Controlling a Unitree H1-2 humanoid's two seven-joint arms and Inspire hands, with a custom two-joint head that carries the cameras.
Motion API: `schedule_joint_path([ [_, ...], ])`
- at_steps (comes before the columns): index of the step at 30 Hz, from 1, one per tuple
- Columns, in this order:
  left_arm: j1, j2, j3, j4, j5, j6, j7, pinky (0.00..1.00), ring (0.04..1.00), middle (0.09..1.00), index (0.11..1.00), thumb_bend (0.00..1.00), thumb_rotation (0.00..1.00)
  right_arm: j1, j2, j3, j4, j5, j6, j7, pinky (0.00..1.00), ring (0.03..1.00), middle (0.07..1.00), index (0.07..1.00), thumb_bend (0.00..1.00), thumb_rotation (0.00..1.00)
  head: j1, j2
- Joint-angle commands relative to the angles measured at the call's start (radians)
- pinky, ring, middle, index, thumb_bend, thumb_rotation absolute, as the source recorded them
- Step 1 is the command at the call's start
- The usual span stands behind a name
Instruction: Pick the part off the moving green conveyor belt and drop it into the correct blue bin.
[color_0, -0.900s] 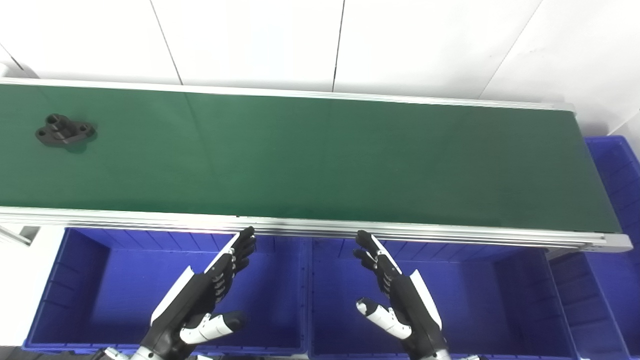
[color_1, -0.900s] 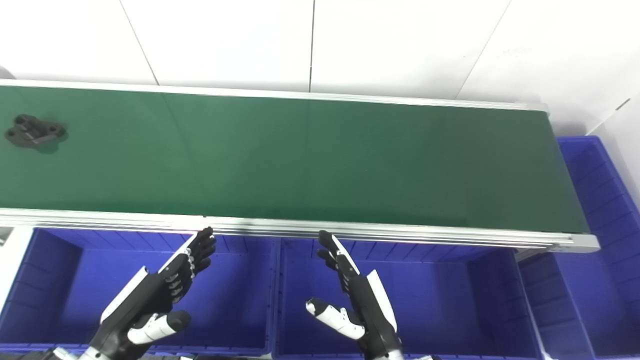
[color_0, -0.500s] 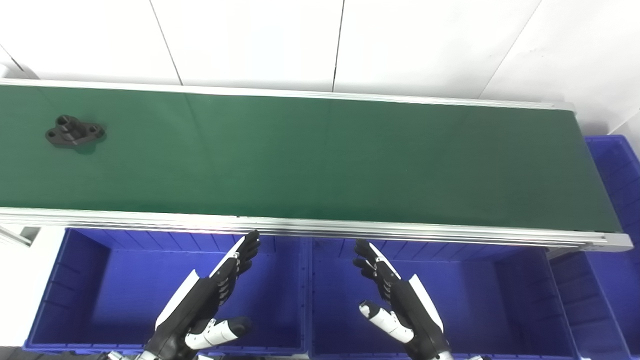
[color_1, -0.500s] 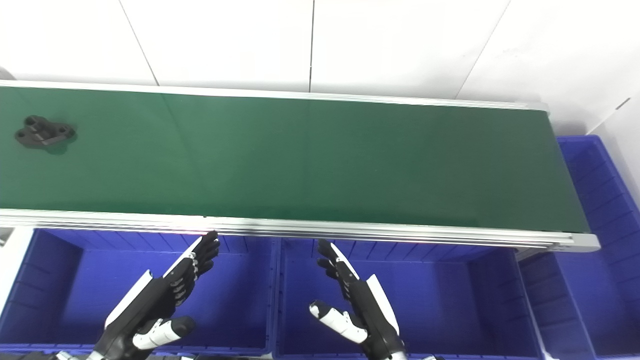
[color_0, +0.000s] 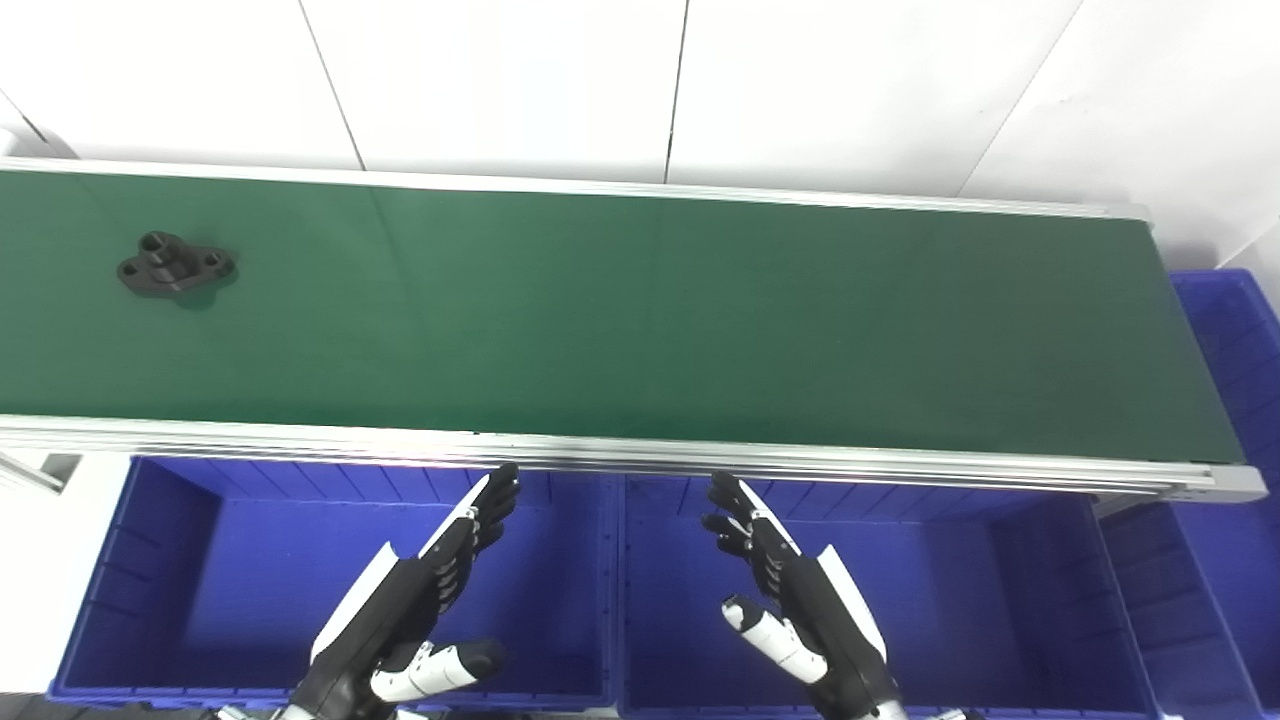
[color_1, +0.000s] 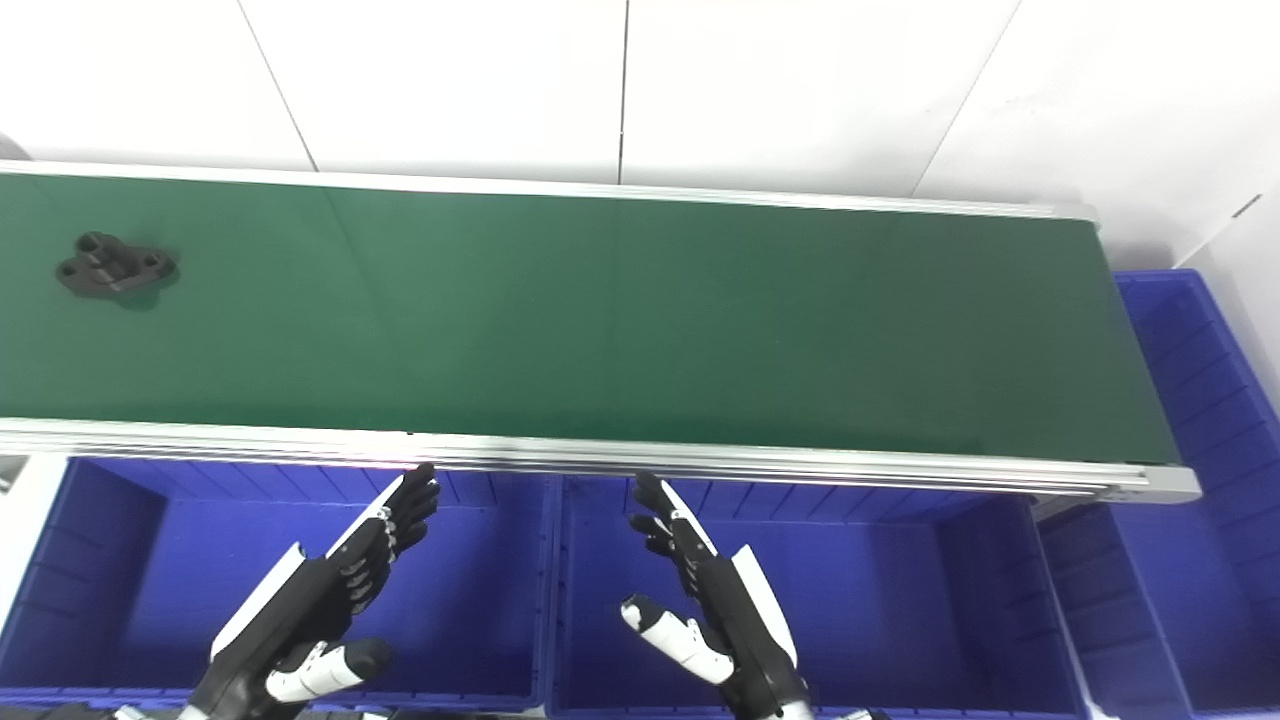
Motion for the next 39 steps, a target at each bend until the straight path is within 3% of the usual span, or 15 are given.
schedule_joint_path([
  [1,0.001,0.012,0.003,-0.017,-0.018,-0.023,0.001,1.0,1.0,1.0,1.0,0.88,0.7,0.012,0.003,0.006,-0.033,0.014,-0.001,0.001,0.91,0.906,0.95,0.97,0.9,0.82,0.005,0.0],
  [12,-0.001,0.014,-0.001,-0.021,-0.021,-0.02,-0.006,1.0,1.0,1.0,1.0,0.87,0.69,0.022,0.003,0.004,-0.036,0.005,-0.005,-0.006,0.91,0.904,0.948,0.966,0.91,0.87,0.003,-0.005],
  [34,0.008,-0.001,-0.028,-0.015,-0.025,-0.016,-0.001,1.0,1.0,1.0,1.0,0.9,0.67,0.032,-0.019,-0.006,-0.019,0.027,-0.024,-0.001,0.91,0.907,0.95,0.967,0.9,0.83,0.057,-0.043],
  [35,0.01,-0.003,-0.031,-0.011,-0.023,-0.02,-0.001,1.0,1.0,1.0,1.0,0.9,0.66,0.033,-0.022,-0.008,-0.014,0.032,-0.03,0.0,0.91,0.906,0.95,0.967,0.9,0.83,0.098,-0.069],
  [39,0.011,-0.012,-0.051,0.017,0.0,-0.05,0.003,1.0,1.0,1.0,1.0,0.9,0.64,0.035,-0.042,-0.016,0.015,0.068,-0.062,0.009,0.93,0.919,0.959,0.971,0.9,0.81,0.182,-0.109],
])
